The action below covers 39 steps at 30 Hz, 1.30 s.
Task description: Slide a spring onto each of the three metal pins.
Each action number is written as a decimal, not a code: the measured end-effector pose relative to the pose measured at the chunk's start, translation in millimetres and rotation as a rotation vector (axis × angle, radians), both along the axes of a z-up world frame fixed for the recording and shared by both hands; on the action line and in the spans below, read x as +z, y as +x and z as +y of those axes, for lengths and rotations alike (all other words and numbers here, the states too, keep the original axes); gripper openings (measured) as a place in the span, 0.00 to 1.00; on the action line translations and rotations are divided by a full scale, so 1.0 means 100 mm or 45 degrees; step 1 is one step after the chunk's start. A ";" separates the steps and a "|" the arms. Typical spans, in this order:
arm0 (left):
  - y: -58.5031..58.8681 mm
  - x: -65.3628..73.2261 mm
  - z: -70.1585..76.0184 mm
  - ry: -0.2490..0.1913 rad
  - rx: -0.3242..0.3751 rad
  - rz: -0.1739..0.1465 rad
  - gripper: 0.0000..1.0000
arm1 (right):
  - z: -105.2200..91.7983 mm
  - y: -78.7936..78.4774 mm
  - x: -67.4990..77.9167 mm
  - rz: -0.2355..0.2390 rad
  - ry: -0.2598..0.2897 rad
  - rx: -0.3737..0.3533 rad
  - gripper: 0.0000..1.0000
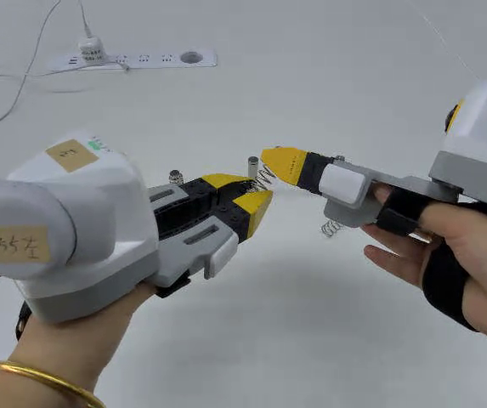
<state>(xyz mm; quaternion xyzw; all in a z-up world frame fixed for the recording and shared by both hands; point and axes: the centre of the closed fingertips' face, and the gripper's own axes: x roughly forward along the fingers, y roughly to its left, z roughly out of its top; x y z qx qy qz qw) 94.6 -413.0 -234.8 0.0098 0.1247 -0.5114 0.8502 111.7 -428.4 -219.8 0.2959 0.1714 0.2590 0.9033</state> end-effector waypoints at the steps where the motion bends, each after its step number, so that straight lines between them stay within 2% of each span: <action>1: 0.00 -0.01 0.00 0.001 0.001 0.005 0.10 | 0.01 0.00 0.00 -0.003 -0.006 0.002 0.13; 9: -0.01 -0.05 0.02 0.030 0.023 0.024 0.11 | 0.08 -0.02 0.02 -0.064 -0.087 0.044 0.12; 10: 0.00 -0.05 0.02 0.032 0.028 0.030 0.11 | 0.09 -0.03 0.03 -0.078 -0.106 0.054 0.12; 11: 0.00 -0.07 0.03 0.039 0.034 0.053 0.11 | 0.11 -0.03 0.03 -0.086 -0.121 0.061 0.12; 13: 0.01 -0.07 0.03 0.041 0.035 0.055 0.11 | 0.12 -0.02 0.04 -0.123 -0.178 0.067 0.12; 16: 0.01 -0.11 0.05 0.066 0.030 0.064 0.13 | 0.12 0.00 0.08 -0.157 -0.208 0.058 0.12; 19: 0.01 -0.13 0.07 0.084 0.038 0.056 0.18 | 0.09 0.05 0.10 -0.176 -0.223 0.045 0.11; 22: 0.02 -0.15 0.10 0.099 0.049 0.057 0.20 | 0.06 0.10 0.11 -0.202 -0.272 0.033 0.11; 26: 0.03 -0.21 0.16 0.144 0.075 0.057 0.30 | 0.04 0.18 0.13 -0.226 -0.305 0.027 0.11; 28: 0.03 -0.24 0.19 0.158 0.088 0.060 0.35 | 0.02 0.23 0.14 -0.252 -0.350 0.017 0.11; 32: 0.03 -0.27 0.24 0.176 0.104 0.062 0.41 | -0.05 0.35 0.14 -0.287 -0.398 -0.005 0.11; 39: 0.07 -0.31 0.34 0.207 0.148 0.053 0.53 | -0.09 0.49 0.11 -0.302 -0.449 -0.015 0.11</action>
